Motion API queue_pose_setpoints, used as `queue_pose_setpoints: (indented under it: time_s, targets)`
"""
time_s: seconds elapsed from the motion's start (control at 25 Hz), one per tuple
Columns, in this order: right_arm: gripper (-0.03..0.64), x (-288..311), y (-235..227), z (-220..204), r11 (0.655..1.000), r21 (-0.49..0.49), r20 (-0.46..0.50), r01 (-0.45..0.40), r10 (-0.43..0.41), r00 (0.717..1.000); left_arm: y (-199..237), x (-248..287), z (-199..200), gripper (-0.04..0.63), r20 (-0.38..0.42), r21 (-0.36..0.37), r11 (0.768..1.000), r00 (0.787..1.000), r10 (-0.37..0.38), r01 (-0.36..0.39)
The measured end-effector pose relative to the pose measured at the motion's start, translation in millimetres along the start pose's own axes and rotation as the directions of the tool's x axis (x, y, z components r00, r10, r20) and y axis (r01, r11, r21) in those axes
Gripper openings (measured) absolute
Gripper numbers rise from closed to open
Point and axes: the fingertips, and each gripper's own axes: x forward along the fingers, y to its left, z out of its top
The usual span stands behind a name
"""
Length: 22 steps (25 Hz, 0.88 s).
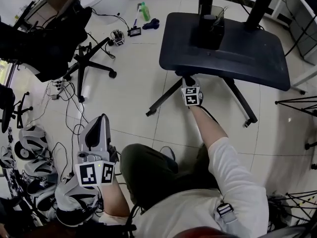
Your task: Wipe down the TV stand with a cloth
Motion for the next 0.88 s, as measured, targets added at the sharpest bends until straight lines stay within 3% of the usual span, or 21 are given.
queue_pose_setpoints:
  time_s: [0.12, 0.28, 0.4, 0.56, 0.72, 0.8, 0.88]
  targets:
    - [0.061, -3.5, 86.9, -37.0, 0.991, -0.03, -0.037, -0.132, 0.13, 0.991, 7.8, 1.1, 4.5, 0.011, 0.009, 0.003, 1.0, 1.0, -0.002, 0.002]
    - [0.061, -42.4, 229.0, -99.2, 0.937, -0.103, -0.155, -0.334, 0.316, 0.936, 7.2, 0.0, 11.7, 0.011, 0.02, 0.003, 1.0, 1.0, 0.007, -0.007]
    - [0.061, -65.3, 270.3, -108.4, 0.915, -0.109, -0.141, -0.389, 0.374, 0.917, 6.7, -2.5, 14.8, 0.011, 0.018, 0.003, 1.0, 1.0, 0.021, -0.021]
    - [0.061, -104.8, 230.3, -34.9, 0.935, -0.124, 0.081, -0.331, 0.342, 0.936, 20.4, -9.0, 11.9, 0.011, 0.009, -0.008, 0.999, 0.999, 0.051, -0.05]
    - [0.061, -226.0, 89.6, 116.4, 0.987, -0.12, 0.356, -0.103, 0.14, 0.924, 8.1, -0.8, 23.6, 0.011, 0.045, 0.007, 0.999, 0.998, 0.032, -0.032]
    - [0.061, -311.7, 28.1, 175.0, 0.996, -0.087, 0.395, 0.008, 0.027, 0.918, -5.7, 6.3, 33.0, 0.011, 0.064, 0.016, 1.0, 0.998, 0.004, -0.005]
    - [0.061, -377.0, -18.3, 196.8, 0.995, -0.069, 0.403, 0.07, -0.036, 0.914, -20.8, 14.2, 37.8, 0.011, 0.075, -0.001, 0.999, 0.997, -0.034, 0.034]
